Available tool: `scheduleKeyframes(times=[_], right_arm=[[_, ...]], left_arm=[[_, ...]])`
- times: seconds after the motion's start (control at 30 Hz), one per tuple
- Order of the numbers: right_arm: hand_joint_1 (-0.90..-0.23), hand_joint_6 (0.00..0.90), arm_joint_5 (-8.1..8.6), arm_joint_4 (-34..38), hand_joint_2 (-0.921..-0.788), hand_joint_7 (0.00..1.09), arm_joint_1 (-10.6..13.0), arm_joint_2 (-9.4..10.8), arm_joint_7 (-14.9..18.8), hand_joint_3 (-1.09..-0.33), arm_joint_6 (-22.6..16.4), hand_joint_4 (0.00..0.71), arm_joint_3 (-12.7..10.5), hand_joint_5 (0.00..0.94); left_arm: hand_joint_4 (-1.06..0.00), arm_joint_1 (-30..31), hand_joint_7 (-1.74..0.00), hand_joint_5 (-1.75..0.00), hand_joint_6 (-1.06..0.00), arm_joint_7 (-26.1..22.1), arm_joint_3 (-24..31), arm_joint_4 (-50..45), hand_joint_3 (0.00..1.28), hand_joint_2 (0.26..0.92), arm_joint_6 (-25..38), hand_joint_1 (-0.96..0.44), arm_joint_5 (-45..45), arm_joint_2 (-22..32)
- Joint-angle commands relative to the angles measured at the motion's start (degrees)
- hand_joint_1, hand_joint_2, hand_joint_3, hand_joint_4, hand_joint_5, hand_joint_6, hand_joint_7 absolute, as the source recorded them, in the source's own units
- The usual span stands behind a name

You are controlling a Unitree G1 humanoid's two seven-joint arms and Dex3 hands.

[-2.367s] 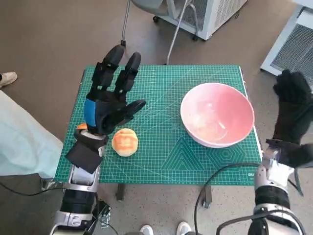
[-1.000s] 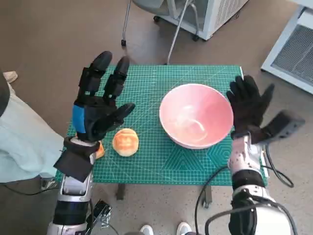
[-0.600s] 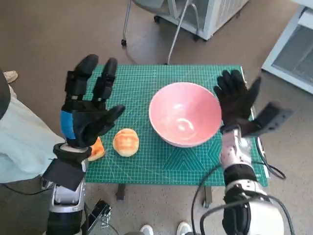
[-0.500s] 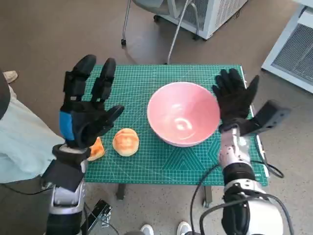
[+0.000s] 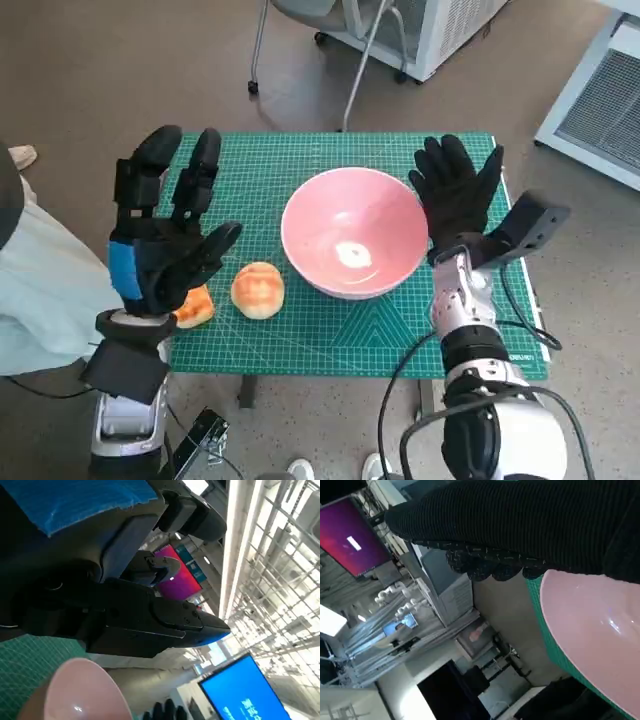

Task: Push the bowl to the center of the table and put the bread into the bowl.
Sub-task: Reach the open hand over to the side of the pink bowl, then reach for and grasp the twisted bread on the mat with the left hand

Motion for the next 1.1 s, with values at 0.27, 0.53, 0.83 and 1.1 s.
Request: scheduleKeyframes(times=[0.27,0.53,0.83,1.1], right_arm=[[-0.502,0.042,-6.41,-2.58,-0.921,0.61,1.01,-3.47,3.43,-0.901,-9.9,0.281,6.02,0.015],[-0.554,0.035,-7.11,-9.04,-0.921,0.65,3.39,-4.92,11.5,-0.843,-20.4,0.295,9.24,0.016],[-0.652,0.043,-6.4,-18.4,-0.921,0.72,8.22,-5.67,18.63,-0.792,-29.02,0.326,12.98,0.025],[-0.654,0.027,-6.67,-25.67,-0.921,0.77,11.81,-5.87,18.38,-0.788,-29.35,0.34,15.42,0.028]], left_arm=[[-0.34,0.74,-0.66,-0.04,-0.15,-4.96,5.36,6.45,0.04,0.918,-6.43,-0.1,8.79,18.84],[-0.34,-2.22,-0.45,-0.01,-0.27,-12.25,5.5,14.98,0.01,0.914,-12.19,0.01,13.53,36.68],[-0.33,-7.26,-0.23,0.0,-0.39,-14.51,0.64,25.35,0.0,0.89,-23.13,0.11,20.83,50.12],[-0.3,-14.63,-0.13,0.0,-0.4,-11.74,-8.68,30.67,0.0,0.788,-30.06,-0.01,35.62,56.36]])
